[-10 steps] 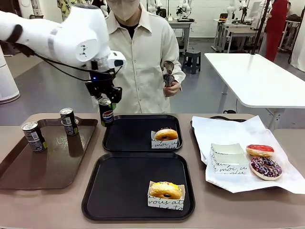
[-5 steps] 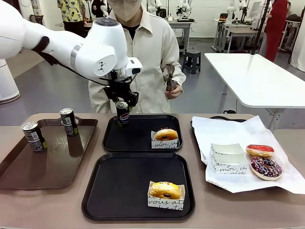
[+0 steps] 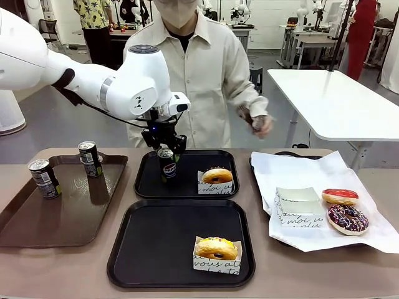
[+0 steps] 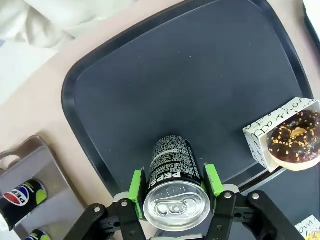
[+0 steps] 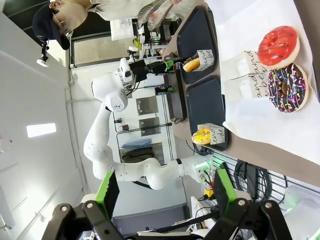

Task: Set up donuts and drinks on trays.
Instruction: Pick up one Pepsi coke and place it on the Flat Tray.

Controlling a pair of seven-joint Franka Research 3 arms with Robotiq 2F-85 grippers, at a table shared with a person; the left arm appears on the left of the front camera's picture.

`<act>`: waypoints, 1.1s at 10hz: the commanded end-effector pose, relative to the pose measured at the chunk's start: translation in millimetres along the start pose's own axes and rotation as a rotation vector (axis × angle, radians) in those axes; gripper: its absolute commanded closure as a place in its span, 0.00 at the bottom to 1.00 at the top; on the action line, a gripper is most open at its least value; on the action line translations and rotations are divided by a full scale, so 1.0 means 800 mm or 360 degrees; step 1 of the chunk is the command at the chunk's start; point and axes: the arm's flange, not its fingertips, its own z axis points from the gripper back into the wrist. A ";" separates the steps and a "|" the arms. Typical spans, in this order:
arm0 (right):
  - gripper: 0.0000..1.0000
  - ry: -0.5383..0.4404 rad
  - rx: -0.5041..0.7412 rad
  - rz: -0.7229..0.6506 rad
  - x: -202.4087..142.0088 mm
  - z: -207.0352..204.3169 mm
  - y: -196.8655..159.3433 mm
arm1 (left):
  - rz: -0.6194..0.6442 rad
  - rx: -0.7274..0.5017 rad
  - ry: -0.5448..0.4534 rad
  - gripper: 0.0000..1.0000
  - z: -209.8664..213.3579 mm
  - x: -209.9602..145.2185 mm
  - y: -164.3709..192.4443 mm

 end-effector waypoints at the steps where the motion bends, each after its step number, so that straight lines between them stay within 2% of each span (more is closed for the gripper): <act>1: 0.00 -0.0011 0.0037 0.0015 0.001 0.000 0.000 | 0.0000 -0.0034 -0.0030 0.36 0.008 -0.005 0.007; 2: 0.00 -0.0011 0.0037 0.0015 0.001 0.000 0.000 | 0.0003 -0.0026 -0.0025 0.00 0.012 -0.005 0.007; 4: 0.00 -0.0011 0.0037 0.0015 0.001 0.000 0.000 | 0.0010 -0.0024 0.0001 0.00 0.021 -0.004 0.007; 6: 0.00 -0.0011 0.0037 0.0015 0.001 0.000 0.000 | 0.0027 -0.0075 0.0120 0.00 0.044 -0.019 0.004; 10: 0.00 -0.0011 0.0037 0.0015 0.001 0.000 0.000 | -0.0081 -0.0116 0.0313 0.00 0.117 -0.103 -0.016; 11: 0.00 -0.0011 0.0037 0.0015 0.001 0.000 0.000 | -0.0110 -0.0071 0.0305 0.00 0.136 -0.126 -0.011</act>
